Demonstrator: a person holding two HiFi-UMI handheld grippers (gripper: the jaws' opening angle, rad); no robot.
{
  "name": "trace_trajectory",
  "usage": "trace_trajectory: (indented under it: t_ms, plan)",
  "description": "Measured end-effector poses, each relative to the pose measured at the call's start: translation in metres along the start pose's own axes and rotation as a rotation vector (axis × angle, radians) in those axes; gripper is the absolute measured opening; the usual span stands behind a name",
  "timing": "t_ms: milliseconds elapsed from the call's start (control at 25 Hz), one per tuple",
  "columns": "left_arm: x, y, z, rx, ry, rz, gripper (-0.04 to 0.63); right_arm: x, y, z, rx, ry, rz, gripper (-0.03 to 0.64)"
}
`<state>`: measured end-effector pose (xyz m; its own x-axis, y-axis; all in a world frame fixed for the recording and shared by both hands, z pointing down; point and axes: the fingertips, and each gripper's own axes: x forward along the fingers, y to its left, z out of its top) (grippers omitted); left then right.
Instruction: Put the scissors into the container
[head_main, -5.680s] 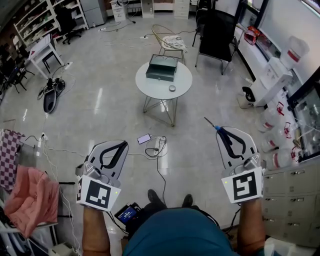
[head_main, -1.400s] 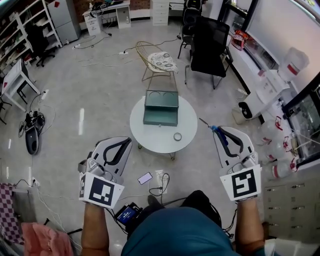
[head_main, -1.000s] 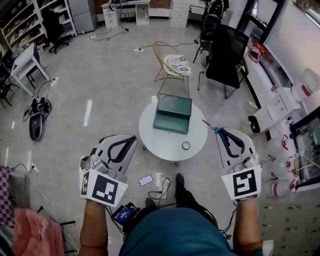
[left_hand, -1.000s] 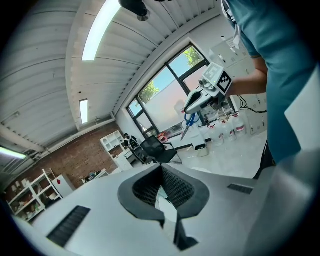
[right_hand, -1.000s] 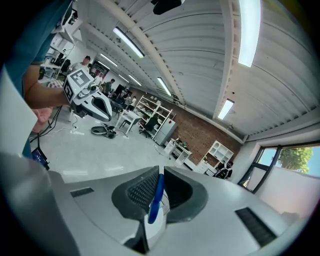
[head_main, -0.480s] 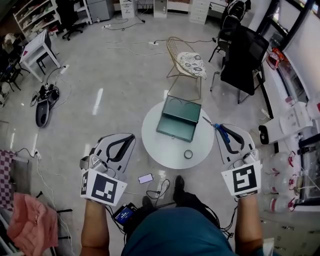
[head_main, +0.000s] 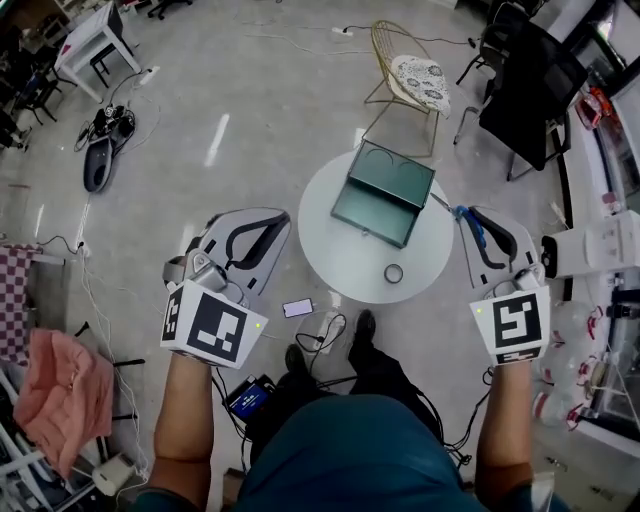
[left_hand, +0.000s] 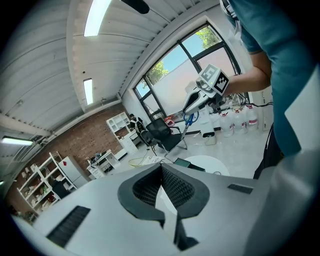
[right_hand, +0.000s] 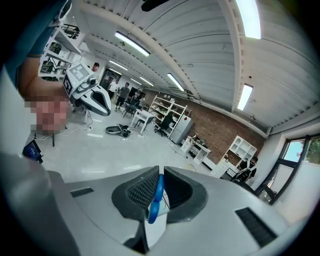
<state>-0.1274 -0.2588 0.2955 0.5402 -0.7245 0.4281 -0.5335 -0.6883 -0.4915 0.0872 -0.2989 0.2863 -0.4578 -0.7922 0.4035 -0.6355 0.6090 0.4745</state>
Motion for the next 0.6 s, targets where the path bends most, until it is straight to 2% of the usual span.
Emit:
trace_trajectory:
  t_ms: [200, 600]
  plan:
    - [0.02, -0.007, -0.013, -0.009, 0.027, -0.023, 0.018, 0.022, -0.002, -0.029, 0.022, 0.064, 0.024, 0.055]
    - [0.058, -0.018, -0.048, -0.052, 0.064, -0.052, 0.018, 0.076, 0.003, -0.074, 0.04, 0.126, 0.08, 0.055]
